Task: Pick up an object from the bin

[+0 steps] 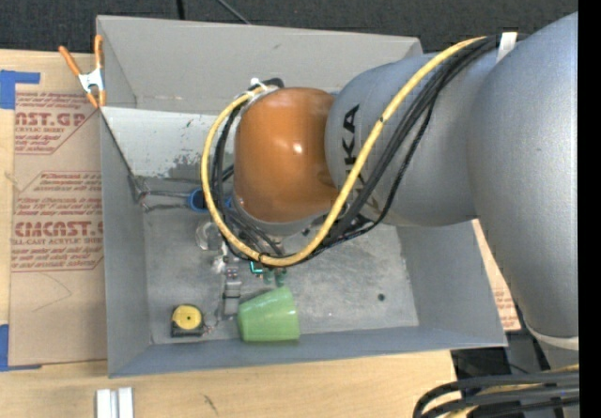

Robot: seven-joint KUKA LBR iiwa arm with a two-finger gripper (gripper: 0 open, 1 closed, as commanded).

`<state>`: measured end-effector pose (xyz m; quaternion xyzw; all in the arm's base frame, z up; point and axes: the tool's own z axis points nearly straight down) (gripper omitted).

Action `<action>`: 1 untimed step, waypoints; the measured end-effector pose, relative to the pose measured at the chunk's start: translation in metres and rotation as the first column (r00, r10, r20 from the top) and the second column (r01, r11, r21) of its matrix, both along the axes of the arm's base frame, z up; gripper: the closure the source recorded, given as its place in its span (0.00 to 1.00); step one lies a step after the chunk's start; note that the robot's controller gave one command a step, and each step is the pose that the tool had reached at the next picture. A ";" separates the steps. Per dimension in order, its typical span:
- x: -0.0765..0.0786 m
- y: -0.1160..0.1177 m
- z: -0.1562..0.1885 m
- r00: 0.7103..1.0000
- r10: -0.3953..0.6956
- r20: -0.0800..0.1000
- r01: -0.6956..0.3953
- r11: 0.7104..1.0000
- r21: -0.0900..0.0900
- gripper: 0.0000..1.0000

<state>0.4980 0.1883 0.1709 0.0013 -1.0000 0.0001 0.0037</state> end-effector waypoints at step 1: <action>-0.013 0.030 -0.105 0.996 -0.093 0.005 0.093 0.996 0.001 0.00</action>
Offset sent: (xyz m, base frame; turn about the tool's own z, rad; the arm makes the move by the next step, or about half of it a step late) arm -0.0113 0.0281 -0.1009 0.0943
